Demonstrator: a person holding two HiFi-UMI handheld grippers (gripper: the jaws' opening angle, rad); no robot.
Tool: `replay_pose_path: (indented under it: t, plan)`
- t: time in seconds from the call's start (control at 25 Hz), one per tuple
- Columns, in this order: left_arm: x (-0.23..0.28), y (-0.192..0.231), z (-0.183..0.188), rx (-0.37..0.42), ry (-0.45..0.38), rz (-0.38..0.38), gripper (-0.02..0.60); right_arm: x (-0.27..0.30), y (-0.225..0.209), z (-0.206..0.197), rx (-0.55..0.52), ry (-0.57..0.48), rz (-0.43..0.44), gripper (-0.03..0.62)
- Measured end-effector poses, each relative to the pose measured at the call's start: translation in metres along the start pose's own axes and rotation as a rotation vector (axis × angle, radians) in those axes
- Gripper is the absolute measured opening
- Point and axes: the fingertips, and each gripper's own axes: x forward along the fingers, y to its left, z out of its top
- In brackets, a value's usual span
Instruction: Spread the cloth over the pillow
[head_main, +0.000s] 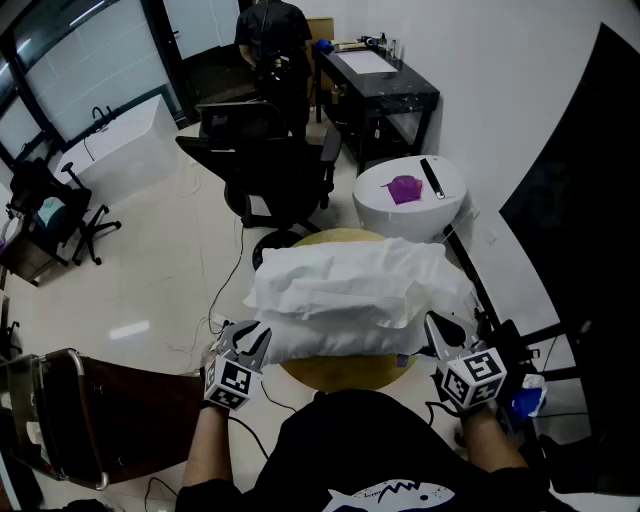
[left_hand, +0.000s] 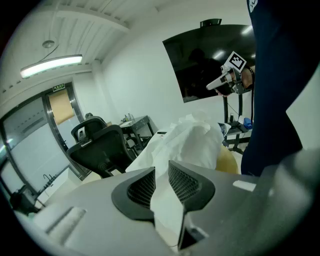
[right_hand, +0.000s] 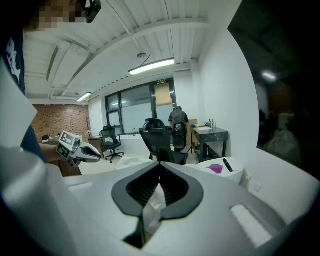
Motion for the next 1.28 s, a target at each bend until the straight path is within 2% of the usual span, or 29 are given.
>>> replay_pose_path:
  t: [0.12, 0.36, 0.52, 0.64, 0.92, 1.08, 1.28]
  plan:
    - [0.010, 0.007, -0.015, 0.038, 0.052, 0.006, 0.082, 0.001, -0.001, 0.001, 0.001, 0.000, -0.002, 0.008]
    - [0.030, 0.031, -0.053, 0.030, 0.149, 0.013, 0.107, 0.001, -0.003, -0.003, 0.002, 0.008, -0.011, 0.008]
    - [0.044, 0.042, -0.079, 0.037, 0.242, -0.006, 0.142, 0.001, -0.005, -0.005, 0.003, 0.019, -0.020, 0.008]
    - [0.054, 0.042, -0.085, 0.042, 0.291, -0.041, 0.155, 0.002, -0.006, -0.007, 0.003, 0.027, -0.027, 0.008]
    - [0.098, 0.042, -0.110, 0.137, 0.363, -0.101, 0.156, 0.005, -0.004, -0.007, 0.005, 0.039, -0.036, 0.008]
    - [0.115, 0.043, -0.113, 0.150, 0.378, -0.126, 0.156, 0.006, -0.002, -0.008, 0.008, 0.045, -0.048, 0.008]
    - [0.126, 0.040, -0.102, 0.199, 0.304, -0.133, 0.156, 0.006, -0.004, -0.012, 0.015, 0.055, -0.069, 0.008]
